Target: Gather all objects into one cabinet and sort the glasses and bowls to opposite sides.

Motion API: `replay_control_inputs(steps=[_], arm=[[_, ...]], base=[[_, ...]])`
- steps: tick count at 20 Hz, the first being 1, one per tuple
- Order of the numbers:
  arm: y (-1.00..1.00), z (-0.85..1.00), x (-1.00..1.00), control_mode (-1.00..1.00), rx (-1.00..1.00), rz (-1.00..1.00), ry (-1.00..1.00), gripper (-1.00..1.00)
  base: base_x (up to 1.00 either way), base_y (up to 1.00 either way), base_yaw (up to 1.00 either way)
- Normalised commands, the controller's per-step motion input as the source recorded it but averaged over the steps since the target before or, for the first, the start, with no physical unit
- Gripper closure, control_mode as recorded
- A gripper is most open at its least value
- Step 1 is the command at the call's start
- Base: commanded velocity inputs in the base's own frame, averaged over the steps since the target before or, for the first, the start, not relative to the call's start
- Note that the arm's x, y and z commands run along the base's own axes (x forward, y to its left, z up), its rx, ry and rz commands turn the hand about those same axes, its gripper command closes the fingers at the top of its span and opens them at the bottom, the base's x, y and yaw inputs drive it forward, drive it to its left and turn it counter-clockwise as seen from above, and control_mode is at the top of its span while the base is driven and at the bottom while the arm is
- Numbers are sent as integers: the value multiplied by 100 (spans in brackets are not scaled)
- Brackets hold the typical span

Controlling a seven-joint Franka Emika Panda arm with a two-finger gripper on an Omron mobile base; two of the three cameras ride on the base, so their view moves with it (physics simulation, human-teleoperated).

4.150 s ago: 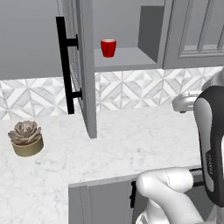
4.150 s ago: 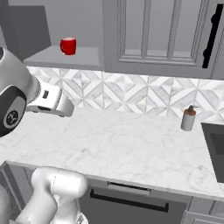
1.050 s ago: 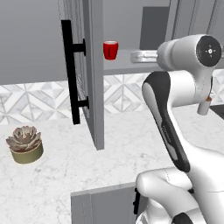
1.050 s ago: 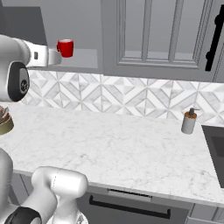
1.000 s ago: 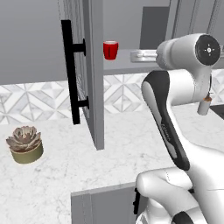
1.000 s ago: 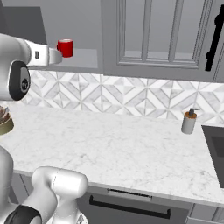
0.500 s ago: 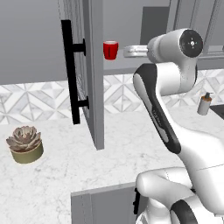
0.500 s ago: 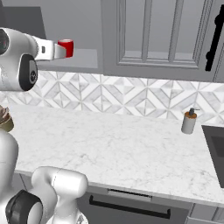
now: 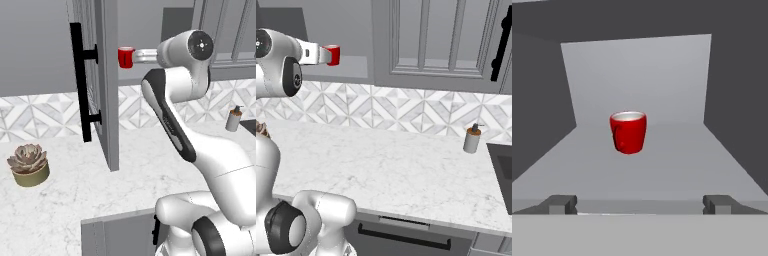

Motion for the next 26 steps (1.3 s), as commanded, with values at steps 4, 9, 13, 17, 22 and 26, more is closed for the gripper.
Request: replay_control_inputs(steps=[4, 9, 13, 17, 22, 26], arm=[[14, -19, 24, -100, -1, 0, 1, -100], [4, -10, 17, -100, 0, 0, 0, -100], [0, 0, 20, -100, 0, 0, 0, -100], [4, -1, 38, -100, 0, 0, 0, -100], [8, -9, 45, -100, 0, 0, 0, -100], [16, -27, 20, -100, 0, 0, 0, -100]], base=[[0, 0, 0], [0, 0, 0], [0, 0, 0], [0, 0, 0], [0, 0, 0], [0, 0, 0]])
